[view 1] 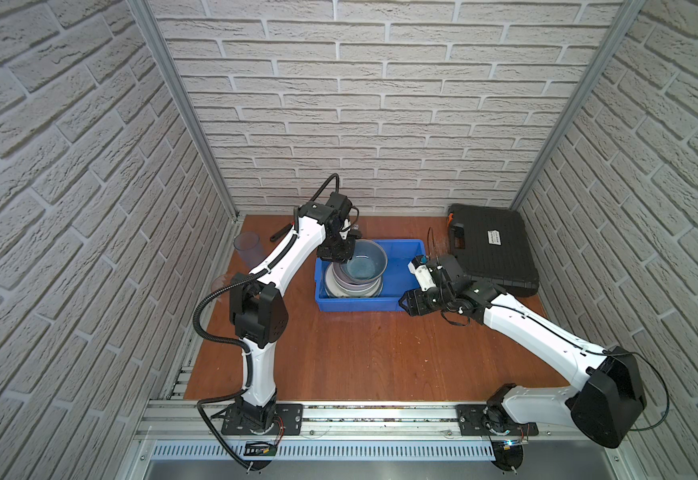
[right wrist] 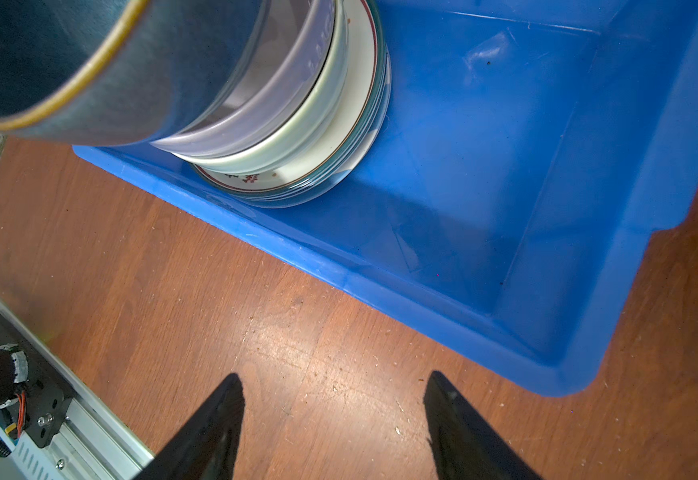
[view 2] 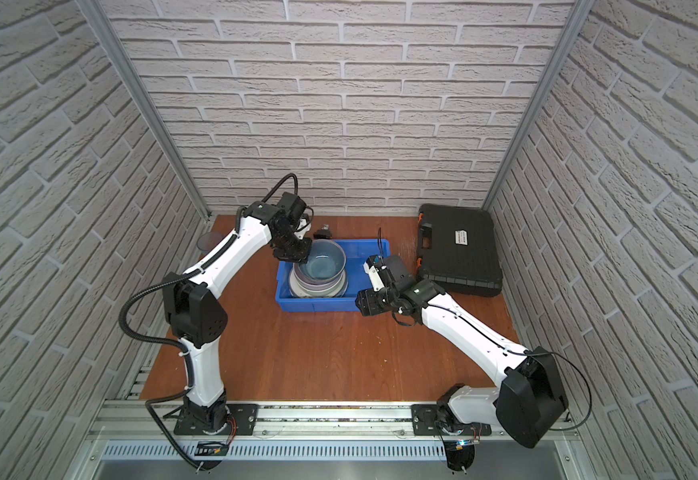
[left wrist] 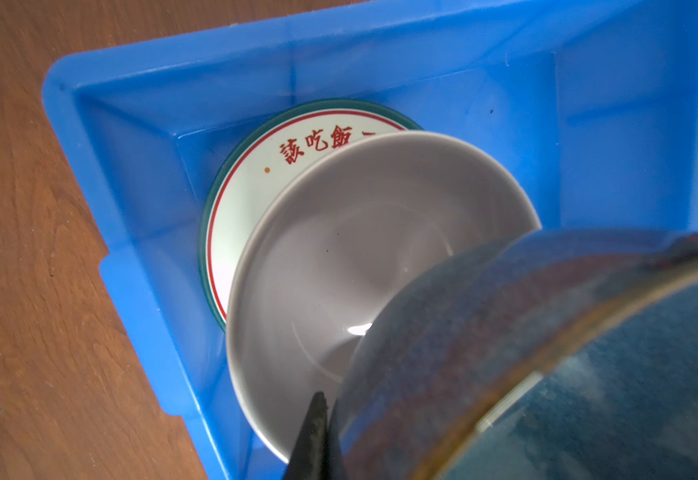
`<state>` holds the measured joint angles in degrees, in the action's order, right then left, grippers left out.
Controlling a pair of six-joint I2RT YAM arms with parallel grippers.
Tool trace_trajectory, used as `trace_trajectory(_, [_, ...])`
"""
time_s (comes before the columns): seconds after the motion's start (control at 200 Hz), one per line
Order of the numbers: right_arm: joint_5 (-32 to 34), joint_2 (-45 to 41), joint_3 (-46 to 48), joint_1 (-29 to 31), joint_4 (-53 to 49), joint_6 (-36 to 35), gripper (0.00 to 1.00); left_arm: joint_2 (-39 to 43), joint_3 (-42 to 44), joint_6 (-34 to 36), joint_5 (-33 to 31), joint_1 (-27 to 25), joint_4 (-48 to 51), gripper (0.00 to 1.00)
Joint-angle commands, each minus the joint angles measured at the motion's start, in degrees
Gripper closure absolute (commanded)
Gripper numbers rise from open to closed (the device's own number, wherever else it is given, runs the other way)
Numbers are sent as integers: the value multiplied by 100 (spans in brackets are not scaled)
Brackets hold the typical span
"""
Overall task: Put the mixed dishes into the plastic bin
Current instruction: 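Lift the dark blue bowl and carry it over the bin with the left gripper, then lower the dark blue bowl onto the lavender bowl with the left gripper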
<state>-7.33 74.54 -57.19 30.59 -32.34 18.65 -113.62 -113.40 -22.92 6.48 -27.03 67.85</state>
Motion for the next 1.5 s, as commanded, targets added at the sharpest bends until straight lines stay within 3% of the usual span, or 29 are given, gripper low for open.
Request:
trace_trajectory(0.0, [40,-166,83,8,138,33,29,-1,-269,78,-72,-57,-44,100])
trace_trajectory(0.68, [14,-45,76,8,204,37,30,-159,-265,89,-406,-70,-96,100])
trace_trajectory(1.495, [24,-10,68,9,263,42,29,-99,-267,60,-442,-89,-93,79])
